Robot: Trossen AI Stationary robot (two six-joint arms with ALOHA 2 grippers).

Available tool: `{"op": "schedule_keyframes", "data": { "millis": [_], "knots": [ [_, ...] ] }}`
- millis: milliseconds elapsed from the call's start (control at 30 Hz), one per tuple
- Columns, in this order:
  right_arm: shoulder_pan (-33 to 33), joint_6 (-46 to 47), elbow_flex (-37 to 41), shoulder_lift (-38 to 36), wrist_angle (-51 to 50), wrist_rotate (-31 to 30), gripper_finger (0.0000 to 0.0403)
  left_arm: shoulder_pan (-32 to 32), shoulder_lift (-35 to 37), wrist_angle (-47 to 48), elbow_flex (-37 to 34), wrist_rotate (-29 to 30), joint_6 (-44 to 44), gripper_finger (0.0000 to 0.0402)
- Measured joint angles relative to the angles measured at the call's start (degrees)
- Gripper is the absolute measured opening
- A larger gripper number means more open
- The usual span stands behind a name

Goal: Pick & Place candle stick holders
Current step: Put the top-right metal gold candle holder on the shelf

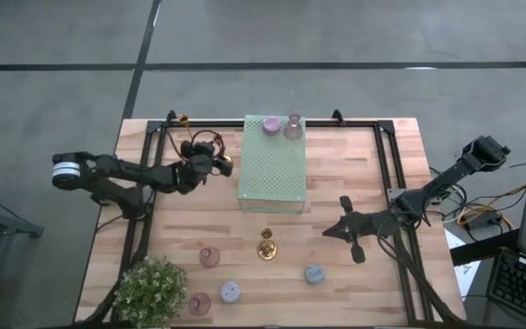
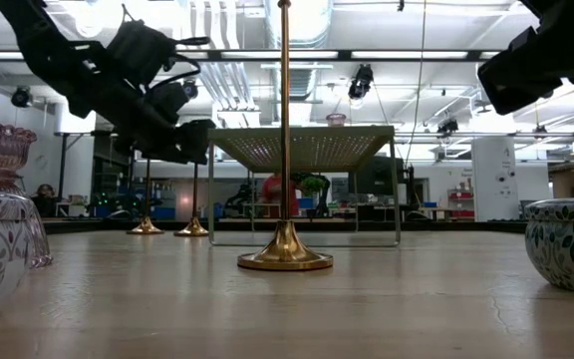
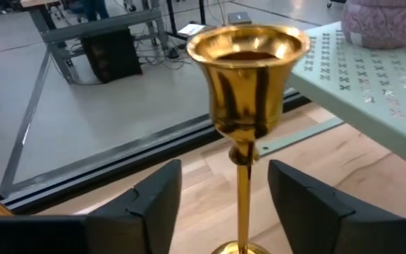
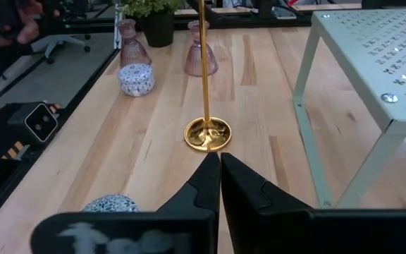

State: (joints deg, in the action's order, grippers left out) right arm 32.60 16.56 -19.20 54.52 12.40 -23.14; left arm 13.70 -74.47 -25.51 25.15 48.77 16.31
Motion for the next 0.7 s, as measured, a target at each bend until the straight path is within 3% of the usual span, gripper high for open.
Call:
{"op": "schedule_keyframes", "data": {
  "millis": [233, 433, 700],
  "knots": [
    [-0.04, -0.02, 0.02, 0.0, 0.31, 0.0, 0.0008, 0.76, 0.04, -0.35, 0.02, -0.62, -3.21, 0.0117],
    [-0.04, -0.04, 0.04, 0.0, 0.33, -0.48, 0.0008, 0.87, 0.16, -1.26, 0.08, -6.07, -8.41, 0.0023],
    [-0.02, -0.04, 0.04, 0.0, 0.31, -1.07, 0.0008, 0.93, 3.2, -0.18, -0.04, -6.35, -11.8, 0.0028]
  ]
}}
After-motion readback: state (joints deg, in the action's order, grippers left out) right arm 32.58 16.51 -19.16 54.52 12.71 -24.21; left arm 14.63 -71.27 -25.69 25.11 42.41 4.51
